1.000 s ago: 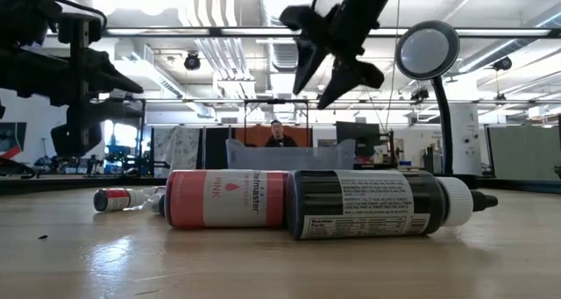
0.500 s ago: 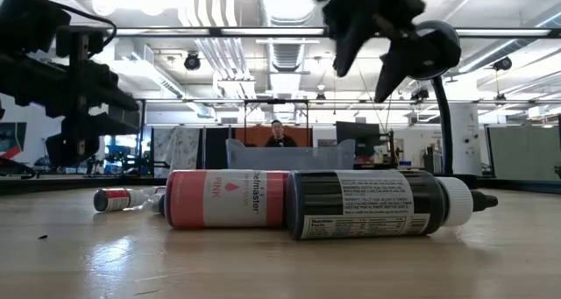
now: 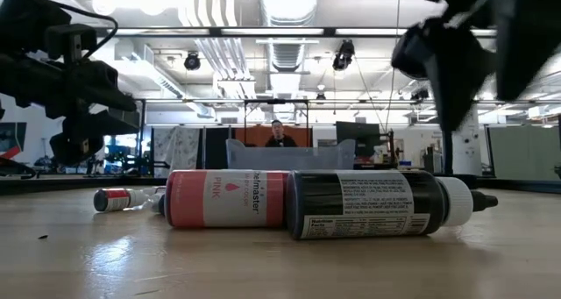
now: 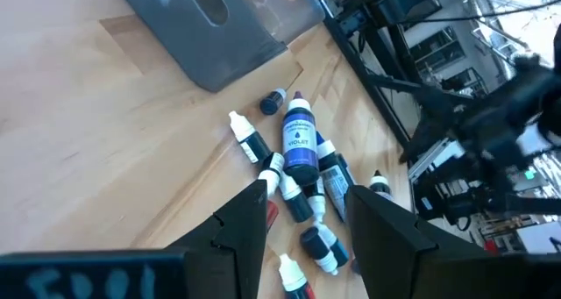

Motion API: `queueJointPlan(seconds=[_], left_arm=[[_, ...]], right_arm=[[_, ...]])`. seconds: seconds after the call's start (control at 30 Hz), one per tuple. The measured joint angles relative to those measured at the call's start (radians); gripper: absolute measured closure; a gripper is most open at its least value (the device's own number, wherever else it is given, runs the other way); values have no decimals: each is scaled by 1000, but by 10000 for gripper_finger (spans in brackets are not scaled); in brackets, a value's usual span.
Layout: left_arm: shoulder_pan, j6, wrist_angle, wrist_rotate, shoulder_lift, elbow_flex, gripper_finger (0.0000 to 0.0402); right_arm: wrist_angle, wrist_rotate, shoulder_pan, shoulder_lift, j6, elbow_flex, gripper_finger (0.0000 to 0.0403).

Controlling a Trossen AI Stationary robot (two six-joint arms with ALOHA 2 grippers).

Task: Pick & Place food coloring
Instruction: Put the large black food coloring bottle into the bin

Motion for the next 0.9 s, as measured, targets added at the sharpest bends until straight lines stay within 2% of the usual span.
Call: queueJointPlan(seconds=[0.23,0.7,0.9], left_arm=[[0,-27,-1,1,0,0,271],[0,-34,-8,1,2,0,271],[0,-37,-8,1,2,0,271]], right_arm=[[53,67,3,72,67,0,170],[74,88,3,125,70,-8,170],[76,86,7,124,60,-21,196]])
